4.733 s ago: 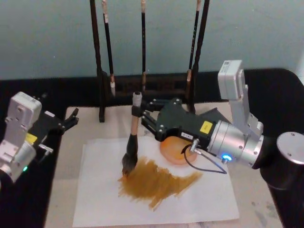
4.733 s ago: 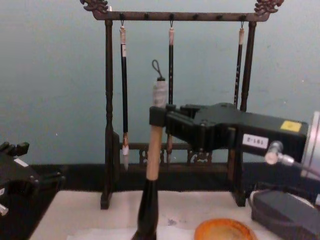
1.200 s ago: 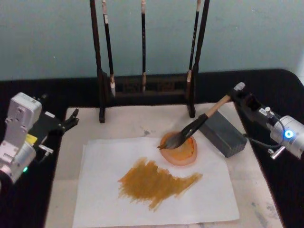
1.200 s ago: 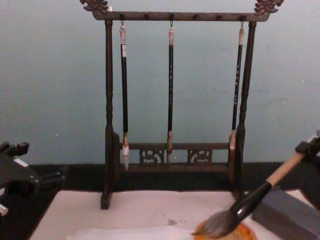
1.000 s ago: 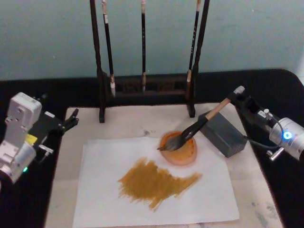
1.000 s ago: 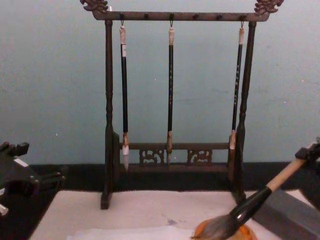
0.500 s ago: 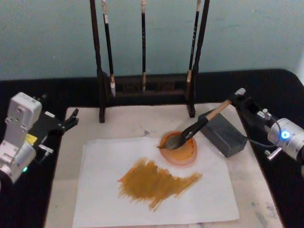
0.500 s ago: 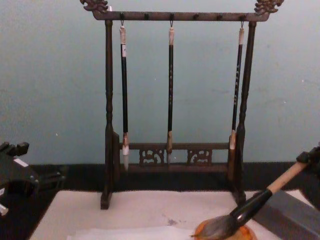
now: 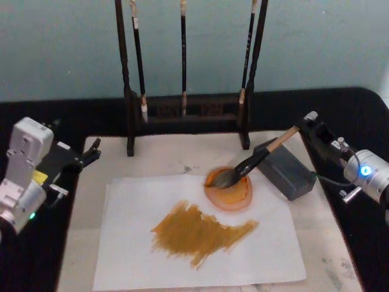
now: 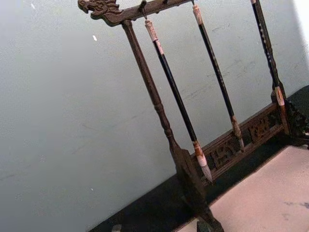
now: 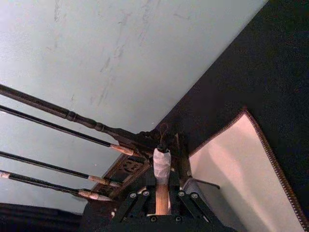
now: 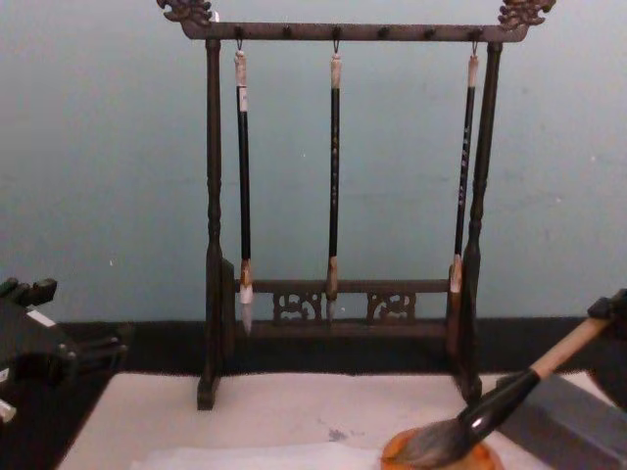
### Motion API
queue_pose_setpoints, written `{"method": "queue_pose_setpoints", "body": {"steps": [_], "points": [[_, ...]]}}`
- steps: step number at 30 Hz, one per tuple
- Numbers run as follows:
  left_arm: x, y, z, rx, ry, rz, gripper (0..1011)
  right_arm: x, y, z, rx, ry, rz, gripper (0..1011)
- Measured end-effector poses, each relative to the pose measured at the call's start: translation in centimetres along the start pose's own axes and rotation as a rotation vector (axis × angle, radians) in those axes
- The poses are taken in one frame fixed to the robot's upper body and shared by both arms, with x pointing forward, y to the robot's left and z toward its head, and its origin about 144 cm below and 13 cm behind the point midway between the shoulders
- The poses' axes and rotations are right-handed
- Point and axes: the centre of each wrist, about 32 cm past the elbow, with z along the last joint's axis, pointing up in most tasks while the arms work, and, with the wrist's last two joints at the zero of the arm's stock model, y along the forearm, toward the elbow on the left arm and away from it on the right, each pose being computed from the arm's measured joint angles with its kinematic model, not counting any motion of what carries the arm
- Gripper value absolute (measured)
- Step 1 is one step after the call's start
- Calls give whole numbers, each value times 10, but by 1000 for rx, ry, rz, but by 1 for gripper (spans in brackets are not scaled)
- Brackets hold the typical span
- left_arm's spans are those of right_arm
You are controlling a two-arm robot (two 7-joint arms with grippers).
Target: Pick up the brush from the inkstone, write on the paper, then place the brush back to its original position.
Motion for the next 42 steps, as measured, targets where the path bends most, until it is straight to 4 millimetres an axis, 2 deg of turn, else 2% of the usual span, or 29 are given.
{"method": "queue_pose_setpoints", "body": {"steps": [23,31,34,35,38,42], "points": [[0,0,0,0,0,0,1010,0,0,0,13,1,-8,173],[0,0,0,0,0,0,1009,0,0,0,12,1,-7,380],[0,0,0,0,0,0,1010,0,0,0,12,1,-7,483],[0,0,0,0,0,0,1010,0,0,0,12,1,-7,546],[0,0,0,0,0,0,1010,0,0,0,11,1,-7,603],[0,0,0,0,0,0,1010,0,0,0,11,1,-7,764]]}}
